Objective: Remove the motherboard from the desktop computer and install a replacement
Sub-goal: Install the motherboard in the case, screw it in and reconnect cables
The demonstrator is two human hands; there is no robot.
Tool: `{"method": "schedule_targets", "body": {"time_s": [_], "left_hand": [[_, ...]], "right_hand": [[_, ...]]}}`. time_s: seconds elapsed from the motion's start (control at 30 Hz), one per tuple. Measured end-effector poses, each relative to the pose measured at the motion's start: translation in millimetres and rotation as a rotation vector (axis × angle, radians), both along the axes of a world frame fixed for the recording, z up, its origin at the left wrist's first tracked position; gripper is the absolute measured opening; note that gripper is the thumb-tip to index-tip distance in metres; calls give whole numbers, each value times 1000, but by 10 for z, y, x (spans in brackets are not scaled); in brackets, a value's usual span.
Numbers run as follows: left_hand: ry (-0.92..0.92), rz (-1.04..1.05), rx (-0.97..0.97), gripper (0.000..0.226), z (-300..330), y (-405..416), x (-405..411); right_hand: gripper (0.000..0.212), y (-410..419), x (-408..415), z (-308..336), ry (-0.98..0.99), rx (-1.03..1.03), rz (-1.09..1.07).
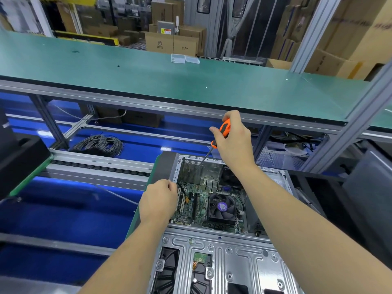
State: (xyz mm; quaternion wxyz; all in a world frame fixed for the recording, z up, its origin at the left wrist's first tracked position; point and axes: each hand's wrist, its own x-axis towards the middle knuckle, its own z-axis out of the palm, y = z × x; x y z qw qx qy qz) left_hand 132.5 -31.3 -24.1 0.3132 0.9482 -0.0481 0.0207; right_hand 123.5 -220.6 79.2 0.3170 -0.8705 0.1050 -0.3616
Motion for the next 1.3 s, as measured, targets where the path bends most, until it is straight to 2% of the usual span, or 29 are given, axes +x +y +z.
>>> {"method": "schedule_targets", "body": {"time_s": [0.1, 0.27, 1.3], "left_hand": [[-6, 3, 5, 46, -8, -5, 5], [13, -12, 7, 45, -4, -6, 12], [16, -14, 1, 44, 7, -3, 9]], "right_hand": [[31, 21, 20, 44, 31, -5, 45], [27, 133, 151, 225, 133, -130, 132], [24, 210, 117, 245, 91, -164, 155]]}}
